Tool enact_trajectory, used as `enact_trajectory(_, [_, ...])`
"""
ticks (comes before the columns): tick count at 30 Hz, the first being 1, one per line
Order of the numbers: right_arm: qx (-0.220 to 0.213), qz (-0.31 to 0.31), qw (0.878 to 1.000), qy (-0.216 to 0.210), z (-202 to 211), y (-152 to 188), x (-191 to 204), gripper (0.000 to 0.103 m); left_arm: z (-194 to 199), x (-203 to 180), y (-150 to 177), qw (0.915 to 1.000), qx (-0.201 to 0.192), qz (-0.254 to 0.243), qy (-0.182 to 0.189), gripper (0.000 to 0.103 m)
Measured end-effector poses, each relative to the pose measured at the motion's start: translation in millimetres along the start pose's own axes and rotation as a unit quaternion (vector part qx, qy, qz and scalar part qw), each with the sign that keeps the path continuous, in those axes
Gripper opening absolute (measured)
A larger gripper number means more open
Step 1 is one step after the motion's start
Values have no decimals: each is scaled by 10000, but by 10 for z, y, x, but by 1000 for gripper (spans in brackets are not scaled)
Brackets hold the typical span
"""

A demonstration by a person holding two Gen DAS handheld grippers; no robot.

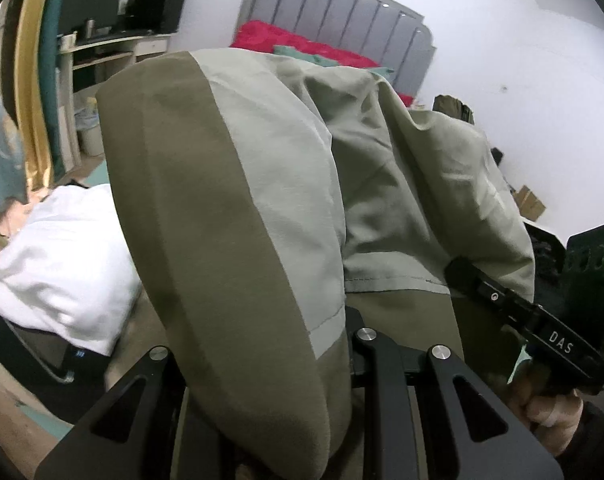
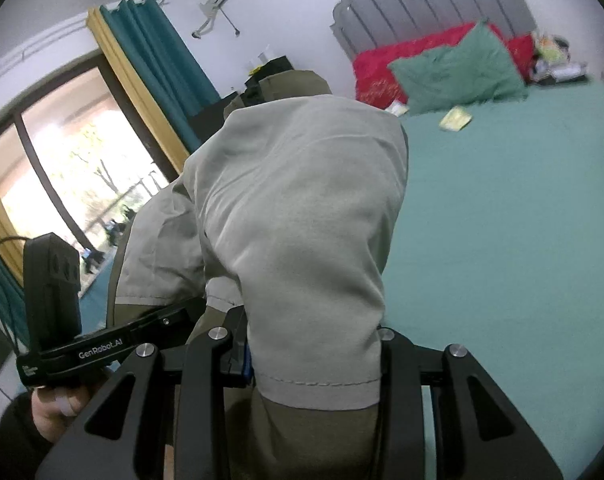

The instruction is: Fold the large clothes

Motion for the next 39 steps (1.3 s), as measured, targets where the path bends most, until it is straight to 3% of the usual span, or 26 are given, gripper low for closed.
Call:
enact_trajectory(3, [69,-285,9993,-210,-253,118,-63,34,-105,238,-30,9998,142,-61,-127,23])
enact_trajectory(6, [330,-684,9970,-172,-613,275,-302,34,-458,500,-9,9983,554,46,-178,24])
enact_trajectory(10, [790,-835,9927,351,-1046,524,-664,40,-1040,887,126,9925,1155,395,-111,35])
enact_trajectory(13, [1020,-822,9886,748,-1217,599,-885,50,-1153,1048,107,9914,1153,549,-280,42])
enact_trajectory(19, [1216,-592,9848,1087,-1312,666,-1085,74,-1029,1124,217,9915,1057,597,-459,42])
enact_trajectory(26, [1263,-430,9820,1339,-1063,539,-1120,77,-447,1017,192,9911,645,470,-1062,42])
enact_trajectory(29, [1161,-346,9810,1518,-879,517,-1072,77,-220,941,165,9947,407,391,-865,42])
enact_trajectory(33, [1310,-140,9804,1463,-625,578,-951,77,-71,613,157,9992,241,174,-258,42])
enact_trajectory(35, [1440,79,9794,1413,-584,641,-851,77,-171,486,260,9987,472,129,134,42])
enact_trajectory(38, [1723,381,9737,1440,-557,806,-777,77,-471,455,535,9923,1238,-26,-86,42])
enact_trajectory(39, [1882,462,9693,1512,-578,908,-779,77,-643,489,724,9860,1657,-26,-185,42])
Point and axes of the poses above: each gripper's, at about its wrist camera, not at the fingertips, and z roughly against the way its jaws point, x to its left, y to its underside, the point moved 3 cm from there along -z, roughly the way its jaws point, and after that the axes turned 2 degrees about -x, right-handed, at the moved point
